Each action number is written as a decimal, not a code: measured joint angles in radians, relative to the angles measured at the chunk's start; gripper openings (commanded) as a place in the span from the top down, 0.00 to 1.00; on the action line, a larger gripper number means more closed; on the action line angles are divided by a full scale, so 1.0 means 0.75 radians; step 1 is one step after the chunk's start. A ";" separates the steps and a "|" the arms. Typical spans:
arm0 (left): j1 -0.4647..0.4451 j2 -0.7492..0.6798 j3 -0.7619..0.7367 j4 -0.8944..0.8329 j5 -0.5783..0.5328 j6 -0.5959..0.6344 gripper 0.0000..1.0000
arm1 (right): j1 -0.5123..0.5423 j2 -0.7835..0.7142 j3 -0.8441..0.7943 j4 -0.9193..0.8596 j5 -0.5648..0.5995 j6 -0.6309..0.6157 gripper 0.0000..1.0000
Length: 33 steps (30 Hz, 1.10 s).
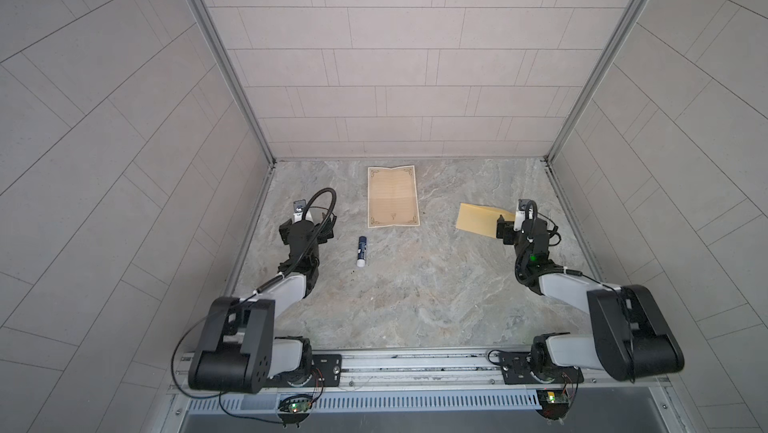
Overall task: Place the letter into the envelope and seal it
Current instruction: 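Reach the right gripper to the cream letter sheet while the left arm moves forward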
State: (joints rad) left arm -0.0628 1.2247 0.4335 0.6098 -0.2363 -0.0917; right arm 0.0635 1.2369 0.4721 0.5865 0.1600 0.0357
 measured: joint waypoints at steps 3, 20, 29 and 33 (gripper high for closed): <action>-0.001 -0.142 0.077 -0.131 0.090 -0.131 0.01 | 0.003 -0.156 0.188 -0.193 -0.165 0.042 0.05; -0.054 -0.363 0.469 -0.928 0.864 -0.473 0.02 | 0.356 0.566 0.987 -0.708 -0.961 0.391 0.09; -0.059 -0.379 0.484 -1.152 0.996 -0.424 0.02 | 0.352 1.127 1.439 -0.725 -1.035 0.606 0.12; -0.115 -0.378 0.464 -1.156 1.000 -0.452 0.02 | 0.347 1.305 1.619 -0.743 -1.021 0.658 0.14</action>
State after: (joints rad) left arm -0.1490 0.9409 0.7818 -0.2569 0.5137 -0.4305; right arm 0.3241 2.2154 1.6867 0.0292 -0.6060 0.5293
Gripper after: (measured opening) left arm 0.983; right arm 0.871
